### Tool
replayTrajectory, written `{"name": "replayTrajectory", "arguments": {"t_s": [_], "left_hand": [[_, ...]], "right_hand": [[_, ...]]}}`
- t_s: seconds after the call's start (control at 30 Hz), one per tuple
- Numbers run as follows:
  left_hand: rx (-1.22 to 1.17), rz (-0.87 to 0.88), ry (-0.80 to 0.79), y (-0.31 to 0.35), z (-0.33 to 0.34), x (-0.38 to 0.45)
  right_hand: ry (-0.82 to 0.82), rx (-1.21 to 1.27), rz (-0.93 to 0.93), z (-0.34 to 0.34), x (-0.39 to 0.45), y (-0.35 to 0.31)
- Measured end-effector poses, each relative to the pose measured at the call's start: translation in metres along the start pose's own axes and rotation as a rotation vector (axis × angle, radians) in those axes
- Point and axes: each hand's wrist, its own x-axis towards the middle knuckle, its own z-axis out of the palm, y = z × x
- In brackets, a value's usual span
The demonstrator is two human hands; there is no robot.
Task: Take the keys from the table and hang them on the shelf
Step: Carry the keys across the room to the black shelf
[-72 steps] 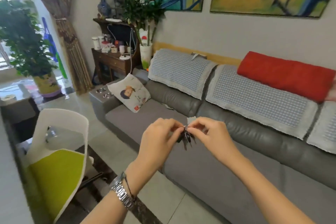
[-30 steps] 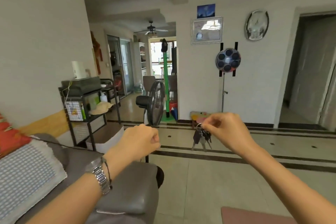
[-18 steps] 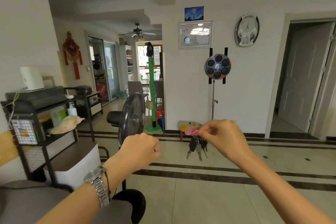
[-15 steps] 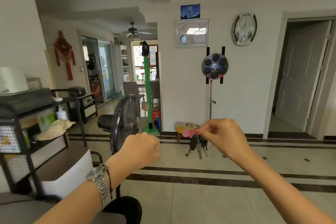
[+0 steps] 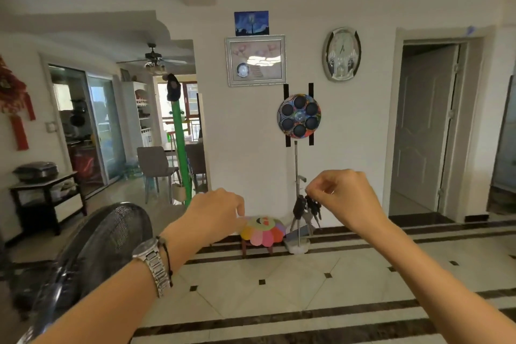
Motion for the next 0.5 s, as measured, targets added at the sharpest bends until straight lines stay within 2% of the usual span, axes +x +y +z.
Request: {"name": "replayTrajectory", "arguments": {"t_s": [0.27, 0.5], "left_hand": [[0.035, -0.072, 0.017, -0.043, 0.076, 0.181], [0.123, -0.185, -0.054, -0.105, 0.109, 0.311]], "right_hand": [[-0.027, 0.040, -0.083, 0.093, 0.154, 0.108], [-0.129, 0.077, -0.218, 0.167, 0.309, 0.156]]}}
